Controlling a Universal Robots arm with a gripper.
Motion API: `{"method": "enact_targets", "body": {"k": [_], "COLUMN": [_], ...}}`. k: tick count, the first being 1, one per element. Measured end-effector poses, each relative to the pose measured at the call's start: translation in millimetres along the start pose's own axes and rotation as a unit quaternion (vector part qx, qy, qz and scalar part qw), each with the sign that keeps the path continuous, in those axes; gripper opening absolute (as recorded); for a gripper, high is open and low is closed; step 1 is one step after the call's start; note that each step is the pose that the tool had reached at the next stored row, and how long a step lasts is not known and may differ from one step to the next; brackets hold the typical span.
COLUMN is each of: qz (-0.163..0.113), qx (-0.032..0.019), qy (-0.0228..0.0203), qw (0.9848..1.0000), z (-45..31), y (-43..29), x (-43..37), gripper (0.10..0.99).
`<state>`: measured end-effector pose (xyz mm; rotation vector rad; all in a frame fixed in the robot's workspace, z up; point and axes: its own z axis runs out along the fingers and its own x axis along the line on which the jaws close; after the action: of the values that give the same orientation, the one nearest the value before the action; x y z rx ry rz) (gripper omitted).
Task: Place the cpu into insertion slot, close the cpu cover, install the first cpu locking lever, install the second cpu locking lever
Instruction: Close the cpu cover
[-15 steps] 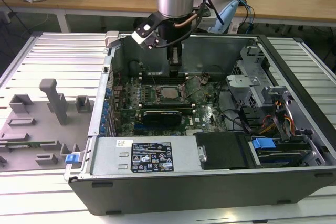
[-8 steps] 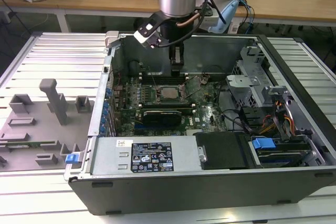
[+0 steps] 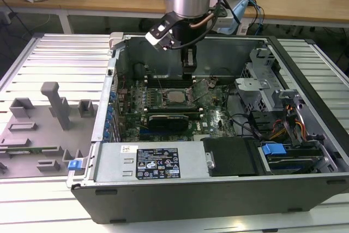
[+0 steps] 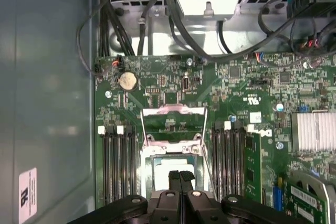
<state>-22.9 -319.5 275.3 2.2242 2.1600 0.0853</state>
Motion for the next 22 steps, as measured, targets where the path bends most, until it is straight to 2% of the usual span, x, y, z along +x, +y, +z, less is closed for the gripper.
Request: {"method": "enact_targets", "body": {"k": [5, 17, 22], "qz": [0.000, 0.000, 0.000], "qx": [0.0000, 0.0000, 0.0001], "qy": [0.0000, -0.0001, 0.0000], "qw": [1.0000, 1.0000, 1.0000], "z": [0.9, 2.2, 3.7], "y": [13.1, 33.1, 53.9], "x": [0.4, 1.0, 1.6], "gripper": [0.106, 0.106, 0.106]}}
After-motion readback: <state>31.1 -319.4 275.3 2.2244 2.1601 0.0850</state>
